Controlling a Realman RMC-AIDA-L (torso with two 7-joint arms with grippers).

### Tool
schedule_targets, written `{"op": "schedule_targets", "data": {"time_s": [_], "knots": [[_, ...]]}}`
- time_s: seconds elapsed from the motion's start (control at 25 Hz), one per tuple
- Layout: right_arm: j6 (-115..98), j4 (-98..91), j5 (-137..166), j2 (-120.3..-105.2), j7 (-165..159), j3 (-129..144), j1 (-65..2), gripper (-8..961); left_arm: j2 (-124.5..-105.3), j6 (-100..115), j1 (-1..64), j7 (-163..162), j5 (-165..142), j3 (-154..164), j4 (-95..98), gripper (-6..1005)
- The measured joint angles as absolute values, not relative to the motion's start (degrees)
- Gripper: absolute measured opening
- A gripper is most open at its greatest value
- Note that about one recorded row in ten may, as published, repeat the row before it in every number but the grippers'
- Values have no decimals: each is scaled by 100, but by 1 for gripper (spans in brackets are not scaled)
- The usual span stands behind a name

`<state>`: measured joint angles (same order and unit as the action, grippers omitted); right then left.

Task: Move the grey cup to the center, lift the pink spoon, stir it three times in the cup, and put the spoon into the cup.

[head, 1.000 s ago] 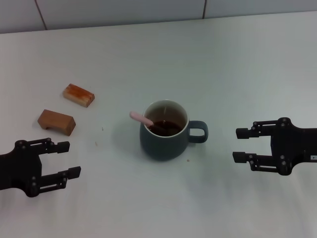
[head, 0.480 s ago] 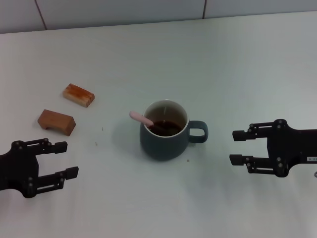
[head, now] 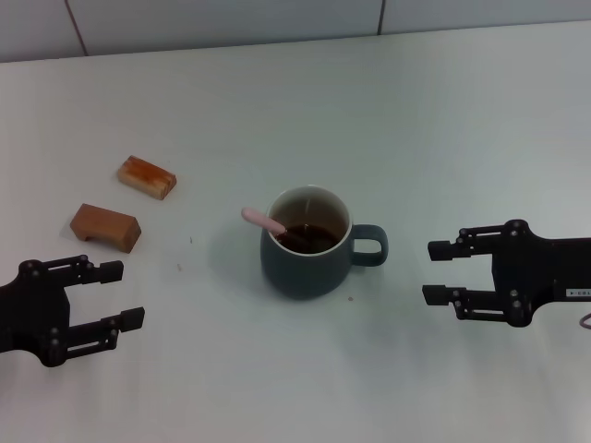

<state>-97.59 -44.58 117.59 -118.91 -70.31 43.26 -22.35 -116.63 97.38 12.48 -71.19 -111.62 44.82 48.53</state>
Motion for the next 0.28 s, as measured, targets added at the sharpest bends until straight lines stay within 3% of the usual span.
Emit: {"op": "schedule_targets", "data": {"time_s": [0.28], "knots": [[-9754, -4455, 11759, -11891, -7031, 4333, -2242, 564, -11663, 9739, 1248, -7119, -11163, 4482, 4858, 662]]}}
